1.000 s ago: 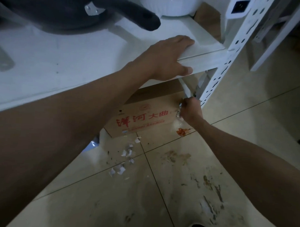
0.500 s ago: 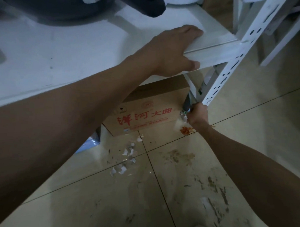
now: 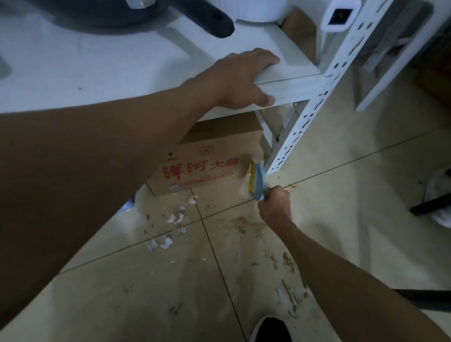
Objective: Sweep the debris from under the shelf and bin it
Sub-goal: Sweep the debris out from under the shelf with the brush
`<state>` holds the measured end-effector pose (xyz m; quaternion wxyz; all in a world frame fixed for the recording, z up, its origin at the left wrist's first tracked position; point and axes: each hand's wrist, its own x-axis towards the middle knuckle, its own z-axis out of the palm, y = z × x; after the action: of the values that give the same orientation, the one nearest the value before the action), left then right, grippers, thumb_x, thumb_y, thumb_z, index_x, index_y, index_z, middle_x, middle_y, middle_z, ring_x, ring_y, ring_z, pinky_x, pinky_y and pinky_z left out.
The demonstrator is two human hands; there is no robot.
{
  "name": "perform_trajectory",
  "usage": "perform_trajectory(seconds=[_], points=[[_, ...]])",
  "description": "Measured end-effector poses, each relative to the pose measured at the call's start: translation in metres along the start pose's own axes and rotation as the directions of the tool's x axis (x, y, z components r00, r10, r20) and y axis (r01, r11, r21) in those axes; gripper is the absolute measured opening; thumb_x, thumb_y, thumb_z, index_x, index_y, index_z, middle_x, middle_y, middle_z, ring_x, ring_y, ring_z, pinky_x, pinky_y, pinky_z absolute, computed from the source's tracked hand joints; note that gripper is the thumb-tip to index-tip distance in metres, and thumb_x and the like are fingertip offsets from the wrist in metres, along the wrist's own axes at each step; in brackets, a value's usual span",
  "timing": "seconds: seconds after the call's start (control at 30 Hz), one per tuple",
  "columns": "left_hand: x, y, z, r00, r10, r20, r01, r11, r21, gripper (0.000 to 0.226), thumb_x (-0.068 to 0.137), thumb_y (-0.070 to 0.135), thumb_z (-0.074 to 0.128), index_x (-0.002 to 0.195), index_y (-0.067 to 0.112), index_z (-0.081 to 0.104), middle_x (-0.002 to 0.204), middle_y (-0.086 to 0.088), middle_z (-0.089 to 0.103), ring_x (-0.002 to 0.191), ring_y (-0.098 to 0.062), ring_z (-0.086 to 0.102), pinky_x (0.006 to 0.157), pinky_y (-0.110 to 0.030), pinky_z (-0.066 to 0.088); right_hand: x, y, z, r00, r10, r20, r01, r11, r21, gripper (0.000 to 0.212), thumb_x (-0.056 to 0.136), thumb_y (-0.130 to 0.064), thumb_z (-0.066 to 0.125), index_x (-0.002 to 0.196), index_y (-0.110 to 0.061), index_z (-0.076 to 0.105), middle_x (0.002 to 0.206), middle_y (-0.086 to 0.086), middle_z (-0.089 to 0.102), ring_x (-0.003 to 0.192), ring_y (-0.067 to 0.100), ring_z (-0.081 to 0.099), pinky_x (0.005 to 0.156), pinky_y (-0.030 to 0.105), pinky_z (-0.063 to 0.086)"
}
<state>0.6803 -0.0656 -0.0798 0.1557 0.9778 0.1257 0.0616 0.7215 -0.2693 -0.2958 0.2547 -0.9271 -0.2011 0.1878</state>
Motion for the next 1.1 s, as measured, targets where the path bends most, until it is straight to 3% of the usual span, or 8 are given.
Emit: perform_trajectory(seconds=[0.17,0.27,0.37,0.6,0.73,0.83,0.97,1.1], points=[[0.0,-0.001,0.003,1.0,0.014,-0.015,-0.014,1.0,-0.004,0.08,0.085,0.056,0.06,0.151,0.025,0.027,0.156,0.007,0.029,0.136,-0.024,0.038,0.108,-0.041,0.032,0.009,-0.01,-0.015,0.995,-0.063,-0.078,0.067,0.996,0.05,0.012,0.071,-0.002,0.051,0.071,-0.001,0.062,0.075,0.026,0.064,0.07,0.039,0.065,0.066,0.046,0.058],[0.001,-0.002,0.003,0.999,0.019,-0.028,-0.019,1.0,-0.001,0.08,0.085,0.057,0.06,0.151,0.025,0.028,0.156,0.008,0.03,0.136,-0.023,0.038,0.108,-0.04,0.031,0.034,-0.021,-0.026,0.987,-0.085,-0.136,0.09,0.995,0.034,0.018,0.072,0.002,0.047,0.074,0.004,0.065,0.077,0.028,0.065,0.077,0.041,0.064,0.074,0.043,0.057],[0.002,-0.004,0.004,0.999,0.023,-0.047,-0.023,1.0,-0.008,0.08,0.085,0.057,0.06,0.151,0.024,0.029,0.155,0.008,0.031,0.137,-0.023,0.038,0.108,-0.039,0.031,0.06,-0.029,-0.026,0.983,-0.11,-0.15,0.113,0.993,0.016,0.018,0.074,0.001,0.046,0.069,-0.005,0.062,0.077,0.026,0.064,0.074,0.04,0.066,0.073,0.045,0.059],[0.003,-0.004,0.008,0.996,0.04,-0.085,-0.038,0.999,0.027,0.077,0.087,0.054,0.059,0.151,0.022,0.029,0.152,0.006,0.035,0.132,-0.019,0.041,0.101,-0.028,0.03,0.081,-0.043,-0.004,0.991,-0.094,-0.096,0.095,0.995,0.012,0.014,0.084,0.001,0.054,0.085,0.006,0.067,0.085,0.024,0.066,0.073,0.037,0.069,0.073,0.043,0.06],[0.003,-0.006,0.007,0.997,0.042,-0.058,-0.042,0.999,0.004,0.08,0.085,0.056,0.06,0.151,0.023,0.029,0.153,0.008,0.034,0.134,-0.02,0.04,0.104,-0.032,0.031,0.072,-0.034,0.005,0.998,-0.025,-0.062,0.025,1.0,0.002,0.017,0.079,0.003,0.054,0.089,0.009,0.067,0.089,0.026,0.065,0.08,0.038,0.068,0.078,0.038,0.058],[0.003,-0.007,0.006,0.998,0.039,-0.044,-0.04,0.999,-0.013,0.08,0.084,0.056,0.06,0.151,0.024,0.029,0.154,0.01,0.033,0.135,-0.021,0.04,0.106,-0.036,0.032,0.057,-0.021,0.005,0.998,0.028,-0.065,-0.026,0.999,0.027,0.018,0.078,-0.001,0.053,0.089,0.009,0.064,0.093,0.026,0.062,0.082,0.038,0.064,0.068,0.027,0.047],[0.002,-0.005,0.004,0.999,0.039,-0.037,-0.04,0.999,-0.013,0.079,0.085,0.056,0.06,0.151,0.025,0.029,0.154,0.011,0.032,0.135,-0.022,0.039,0.105,-0.036,0.031,0.038,-0.005,0.004,0.997,0.053,-0.047,-0.05,0.996,0.073,0.014,0.069,-0.006,0.057,0.075,0.005,0.064,0.076,0.024,0.063,0.065,0.036,0.065,0.062,0.038,0.058],[0.0,-0.003,0.002,0.999,0.031,-0.028,-0.031,0.999,-0.012,0.079,0.085,0.056,0.06,0.15,0.026,0.03,0.154,0.01,0.032,0.135,-0.023,0.039,0.107,-0.039,0.032,0.007,0.005,-0.001,1.0,0.015,-0.012,-0.016,1.0,-0.025,0.016,0.07,-0.005,0.056,0.079,0.005,0.064,0.075,0.018,0.057,0.064,0.031,0.054,0.059,0.028,0.044]])
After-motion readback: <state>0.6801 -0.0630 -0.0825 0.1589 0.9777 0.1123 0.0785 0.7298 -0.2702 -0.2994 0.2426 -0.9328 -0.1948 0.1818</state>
